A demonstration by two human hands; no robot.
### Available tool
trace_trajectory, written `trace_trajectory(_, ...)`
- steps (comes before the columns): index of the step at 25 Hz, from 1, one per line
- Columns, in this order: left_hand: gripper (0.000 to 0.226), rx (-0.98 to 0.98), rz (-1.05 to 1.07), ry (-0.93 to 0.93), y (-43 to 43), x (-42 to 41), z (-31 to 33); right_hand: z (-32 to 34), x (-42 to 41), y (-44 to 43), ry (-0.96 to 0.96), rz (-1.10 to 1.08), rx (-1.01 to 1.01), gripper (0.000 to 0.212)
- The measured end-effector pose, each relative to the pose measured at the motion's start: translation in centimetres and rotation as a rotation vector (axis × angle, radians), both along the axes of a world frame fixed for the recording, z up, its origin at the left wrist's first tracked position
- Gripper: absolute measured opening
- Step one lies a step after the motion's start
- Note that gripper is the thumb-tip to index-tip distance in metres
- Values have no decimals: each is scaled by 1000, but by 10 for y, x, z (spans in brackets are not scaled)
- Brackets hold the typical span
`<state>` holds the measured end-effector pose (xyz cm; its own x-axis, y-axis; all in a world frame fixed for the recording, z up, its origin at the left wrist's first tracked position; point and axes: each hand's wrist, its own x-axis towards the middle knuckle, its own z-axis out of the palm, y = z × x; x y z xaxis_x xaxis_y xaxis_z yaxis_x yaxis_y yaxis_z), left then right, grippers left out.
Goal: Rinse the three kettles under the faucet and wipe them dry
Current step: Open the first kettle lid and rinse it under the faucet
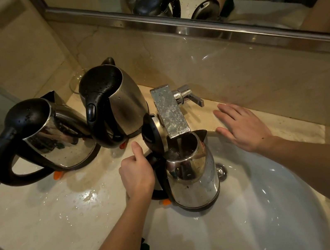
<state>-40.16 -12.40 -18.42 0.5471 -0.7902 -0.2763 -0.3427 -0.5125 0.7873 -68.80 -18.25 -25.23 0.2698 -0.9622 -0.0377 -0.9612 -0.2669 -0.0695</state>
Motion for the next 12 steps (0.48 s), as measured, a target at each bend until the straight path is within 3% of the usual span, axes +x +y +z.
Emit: trace_trajectory(12,60,0,10,15,0,2,0,0,0,0,3,-1,0,67)
